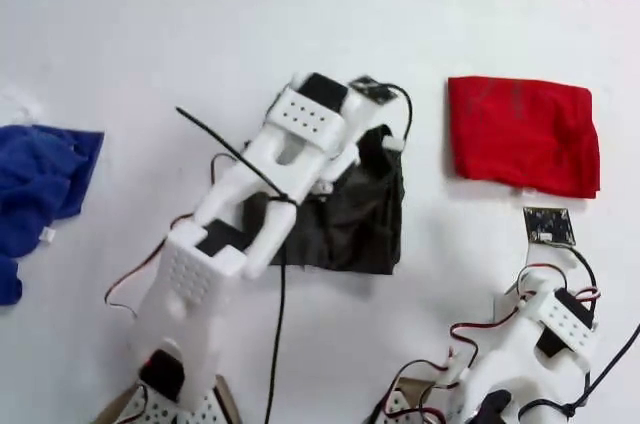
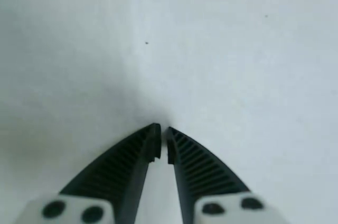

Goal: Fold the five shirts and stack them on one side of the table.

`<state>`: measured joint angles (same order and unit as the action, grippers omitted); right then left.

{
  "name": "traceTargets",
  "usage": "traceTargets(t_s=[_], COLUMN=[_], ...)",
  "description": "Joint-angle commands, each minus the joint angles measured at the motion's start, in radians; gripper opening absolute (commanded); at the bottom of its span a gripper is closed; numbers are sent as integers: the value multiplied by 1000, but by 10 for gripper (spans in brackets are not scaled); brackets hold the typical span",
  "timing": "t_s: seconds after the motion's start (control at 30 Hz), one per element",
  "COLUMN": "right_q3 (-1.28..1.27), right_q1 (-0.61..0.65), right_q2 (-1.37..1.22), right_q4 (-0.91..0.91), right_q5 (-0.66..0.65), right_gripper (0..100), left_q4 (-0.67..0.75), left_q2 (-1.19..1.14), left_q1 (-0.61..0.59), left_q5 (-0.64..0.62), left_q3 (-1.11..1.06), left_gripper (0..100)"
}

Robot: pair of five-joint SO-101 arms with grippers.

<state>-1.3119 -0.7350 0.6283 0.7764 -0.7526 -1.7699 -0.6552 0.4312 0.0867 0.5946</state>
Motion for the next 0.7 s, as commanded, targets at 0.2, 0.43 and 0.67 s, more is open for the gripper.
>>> traceTargets(t_s=[0.2,0.43,0.67], right_q3=[-2,-2,-2], right_q1=[-4,-5,-5], right_q2=[18,18,18], right_q4=[-33,-33,-33], right_q5=[6,6,6], right_gripper=[23,23,23], left_q4=[17,-12,-9], left_q2=[61,68,203], left_q1=[201,296,293], left_q5=[-80,-34,-29], left_q3=[-10,22,116], left_gripper=[28,28,28])
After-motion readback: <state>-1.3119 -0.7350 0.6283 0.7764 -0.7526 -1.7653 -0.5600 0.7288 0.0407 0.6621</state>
